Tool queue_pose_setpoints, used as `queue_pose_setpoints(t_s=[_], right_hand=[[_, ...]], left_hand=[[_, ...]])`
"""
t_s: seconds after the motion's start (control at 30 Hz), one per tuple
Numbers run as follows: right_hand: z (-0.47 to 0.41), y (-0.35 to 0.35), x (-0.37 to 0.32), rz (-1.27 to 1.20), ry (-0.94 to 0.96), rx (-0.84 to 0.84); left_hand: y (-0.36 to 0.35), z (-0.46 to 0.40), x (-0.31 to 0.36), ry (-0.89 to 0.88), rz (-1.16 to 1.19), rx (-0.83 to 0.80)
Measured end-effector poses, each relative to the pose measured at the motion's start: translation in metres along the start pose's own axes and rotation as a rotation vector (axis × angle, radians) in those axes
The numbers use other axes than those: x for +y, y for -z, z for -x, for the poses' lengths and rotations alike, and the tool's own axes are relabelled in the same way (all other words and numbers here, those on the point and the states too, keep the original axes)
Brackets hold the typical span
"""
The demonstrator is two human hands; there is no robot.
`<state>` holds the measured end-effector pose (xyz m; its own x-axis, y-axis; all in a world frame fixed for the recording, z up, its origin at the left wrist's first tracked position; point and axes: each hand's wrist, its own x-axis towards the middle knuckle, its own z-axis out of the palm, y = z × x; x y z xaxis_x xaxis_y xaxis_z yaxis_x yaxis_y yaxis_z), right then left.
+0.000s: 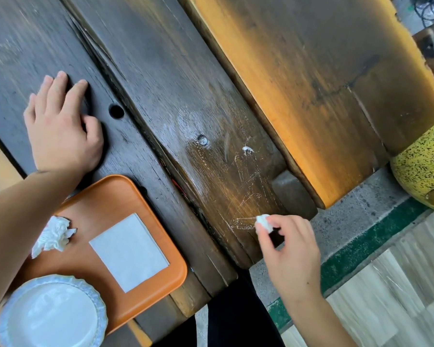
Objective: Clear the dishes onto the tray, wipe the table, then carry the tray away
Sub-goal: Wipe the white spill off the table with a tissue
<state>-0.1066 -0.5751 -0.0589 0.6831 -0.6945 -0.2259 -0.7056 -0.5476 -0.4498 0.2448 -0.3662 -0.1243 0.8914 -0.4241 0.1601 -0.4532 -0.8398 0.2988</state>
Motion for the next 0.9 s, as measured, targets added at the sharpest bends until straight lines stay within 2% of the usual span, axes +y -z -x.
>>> queue_pose_setpoints(t_s=[0.13, 0.23, 0.3, 0.4, 0.47, 0.77, 0.9], right_hand=[[0.003, -0.018, -0.027, -0.060, 0.178, -0.050], [0.011, -0.021, -0.036, -0.194, 0.233, -0.108], [0.019, -0.016, -0.029, -0.241, 0.229, -0.151], [0.026, 0.001, -0.003, -0.250, 0.111, -0.229], [0.024, 0.011, 0.013, -0.217, 0.110, -0.246], [-0.008, 0.024, 0.038, 0.020, 0.556, -0.278], [-0.034, 0.025, 0.037, 0.063, 0.593, -0.290]], left_hand=[[-0.001, -0.001, -0.002, -0.013, -0.009, -0.003], [-0.002, 0.000, -0.003, -0.016, -0.015, 0.001], [-0.002, -0.001, -0.004, -0.020, -0.016, 0.002], [-0.002, 0.000, -0.003, -0.021, -0.017, -0.002], [-0.001, 0.001, -0.001, -0.009, -0.012, 0.004], [0.002, 0.000, 0.002, 0.013, -0.023, -0.004], [0.003, 0.001, 0.003, 0.008, -0.025, -0.002]])
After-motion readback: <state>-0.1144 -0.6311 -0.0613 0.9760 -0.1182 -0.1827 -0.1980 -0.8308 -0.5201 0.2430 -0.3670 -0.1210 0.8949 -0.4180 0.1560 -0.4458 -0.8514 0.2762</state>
